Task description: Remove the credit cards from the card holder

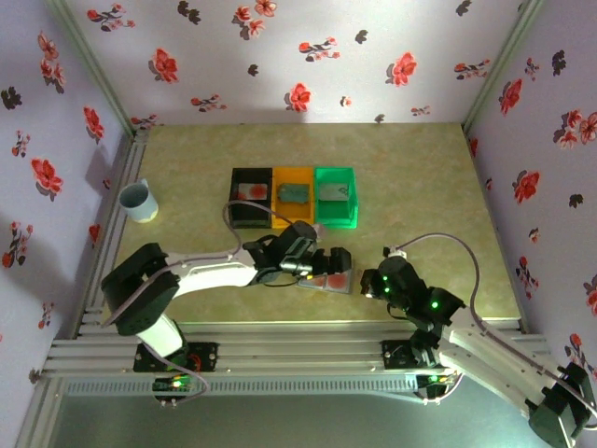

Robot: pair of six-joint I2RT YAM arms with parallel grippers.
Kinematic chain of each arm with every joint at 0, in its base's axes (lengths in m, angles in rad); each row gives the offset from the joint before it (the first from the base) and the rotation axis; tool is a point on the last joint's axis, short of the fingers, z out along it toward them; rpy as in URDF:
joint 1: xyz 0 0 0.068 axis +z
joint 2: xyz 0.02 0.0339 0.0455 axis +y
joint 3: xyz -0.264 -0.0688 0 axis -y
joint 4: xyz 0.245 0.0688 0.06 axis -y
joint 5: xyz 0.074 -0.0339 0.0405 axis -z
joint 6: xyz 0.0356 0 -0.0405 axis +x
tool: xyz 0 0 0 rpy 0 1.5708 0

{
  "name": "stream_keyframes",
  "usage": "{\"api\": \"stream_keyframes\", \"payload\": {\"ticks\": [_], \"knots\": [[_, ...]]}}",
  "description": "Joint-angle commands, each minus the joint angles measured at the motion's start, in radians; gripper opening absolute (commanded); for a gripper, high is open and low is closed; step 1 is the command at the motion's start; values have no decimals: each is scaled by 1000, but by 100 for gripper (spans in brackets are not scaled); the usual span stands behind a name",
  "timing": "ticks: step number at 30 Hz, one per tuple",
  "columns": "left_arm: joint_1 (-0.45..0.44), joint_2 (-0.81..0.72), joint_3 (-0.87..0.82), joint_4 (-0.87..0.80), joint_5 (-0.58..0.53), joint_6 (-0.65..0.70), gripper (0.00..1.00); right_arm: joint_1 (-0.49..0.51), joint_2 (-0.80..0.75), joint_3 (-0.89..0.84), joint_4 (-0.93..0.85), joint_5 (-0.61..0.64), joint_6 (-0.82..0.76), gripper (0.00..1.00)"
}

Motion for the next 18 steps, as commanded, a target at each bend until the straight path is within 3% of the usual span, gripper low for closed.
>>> {"api": "stream_keyframes", "payload": {"ticks": [1,6,9,15,18], "knots": [[53,-88,-27,-122,-114,-1,100,-7,-22,9,-14,-15,-25,0],[68,-213,-73,-165,-201,66,100,-7,-36,-6,69,-79,-13,0],[71,-277,-93,-211,-264,92,100,-8,-22,-12,118,-112,2,12],[116,-263,-18,-511,-261,122,100,-7,29,-10,196,-166,30,34],[116,-247,-6,-583,-280,138,100,-8,53,-12,239,-189,43,40]]}}
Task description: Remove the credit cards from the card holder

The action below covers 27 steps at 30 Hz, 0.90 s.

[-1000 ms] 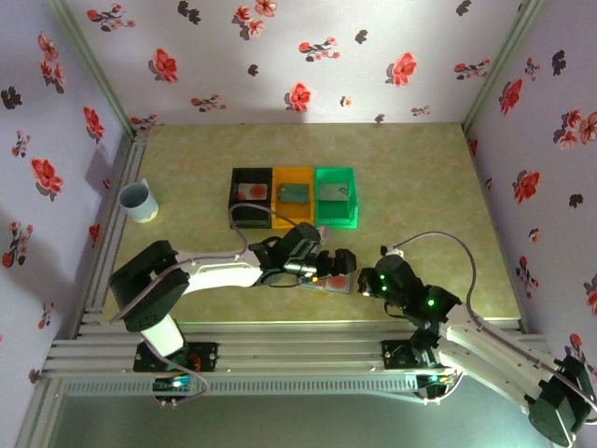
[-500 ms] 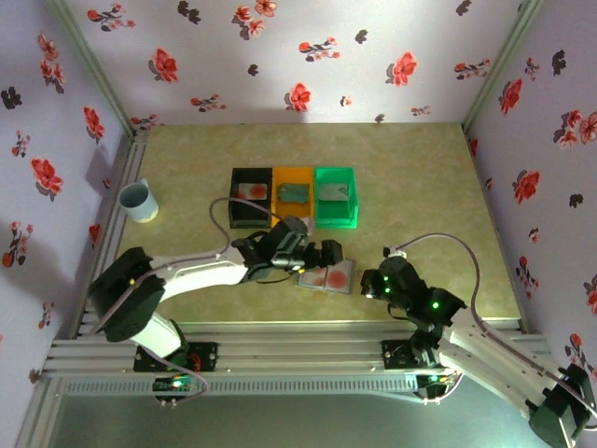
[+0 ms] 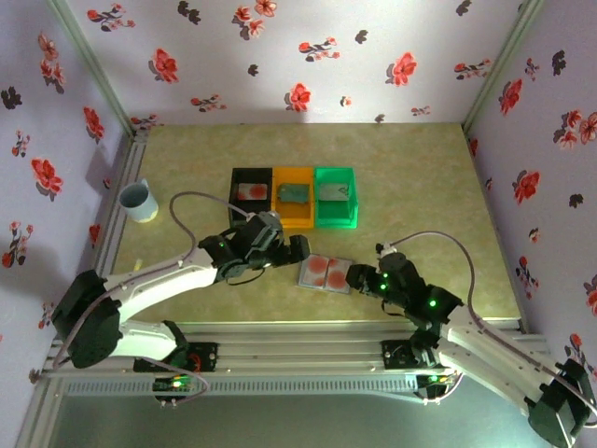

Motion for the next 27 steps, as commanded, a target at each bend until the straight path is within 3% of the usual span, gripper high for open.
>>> {"api": "stream_keyframes", "payload": {"ticks": [1,9,27], "knots": [[4,20,30,-173,-47,42,100,-6,20,-11,92,-44,25,40],[4,50,2,-204,-40,20,100,-4,102,-25,223,-58,104,32],[-44,289,168,-321,15,-8,100,8,466,80,364,-104,137,23]]}}
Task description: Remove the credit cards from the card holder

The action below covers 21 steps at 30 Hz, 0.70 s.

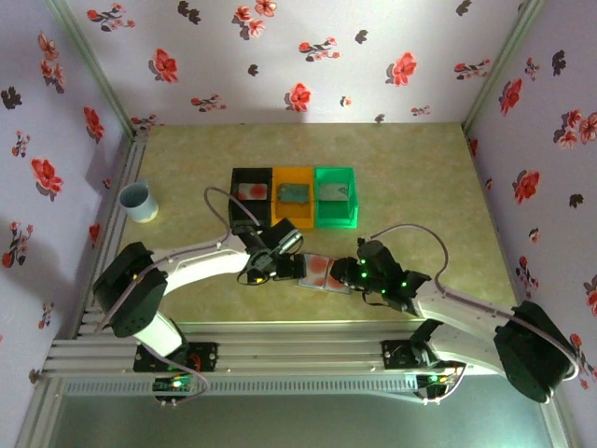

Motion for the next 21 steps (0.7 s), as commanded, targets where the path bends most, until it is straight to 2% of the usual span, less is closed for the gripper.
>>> {"api": "stream_keyframes", "payload": {"ticks": [1,6,21], "knots": [[-11,33,36,-49,9,-22,100,6,46,43,54,-25,10,23],[-14,109,88,-113,12,-27,100,11,99,67,77,-34,8,23],[-33,217,129,-128,39,-37,100,18,183,95,96,-27,0,29]]}}
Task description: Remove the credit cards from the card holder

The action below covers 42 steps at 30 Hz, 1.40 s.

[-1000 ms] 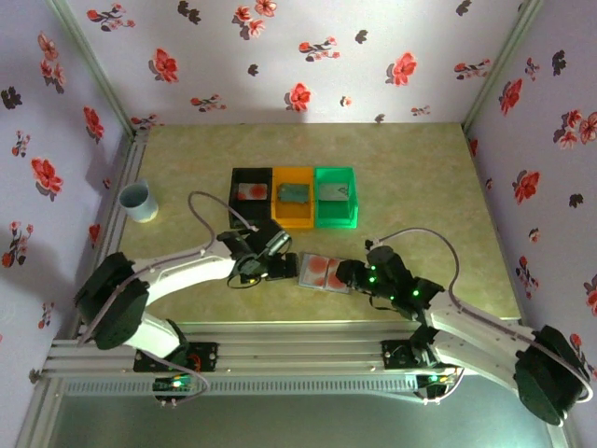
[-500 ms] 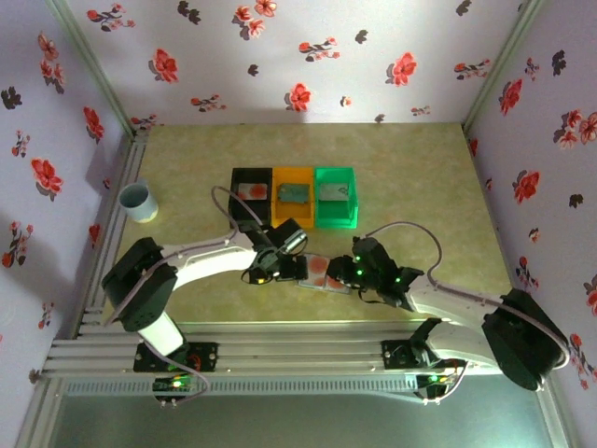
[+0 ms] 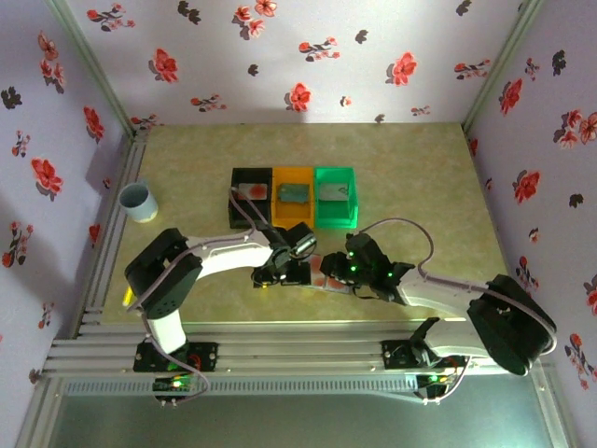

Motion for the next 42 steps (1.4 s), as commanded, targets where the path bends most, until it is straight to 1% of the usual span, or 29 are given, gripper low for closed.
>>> {"api": "stream_keyframes", "payload": {"ticks": [1,5,13,23,42], "knots": [[-7,24,18,-39,10,-22,100,5,2,23,9,14,0,29],[-10,36,3,-33,14,-24,100,6,4,20,9,29,-4,29],[-19,49,-30,-8,28,-29,100,6,36,22,25,14,-18,29],[-23,55,-56,24,43,-28,100,5,43,27,-7,43,-46,28],[-47,84,-56,55,58,-32,100,6,98,36,29,35,-54,27]]}}
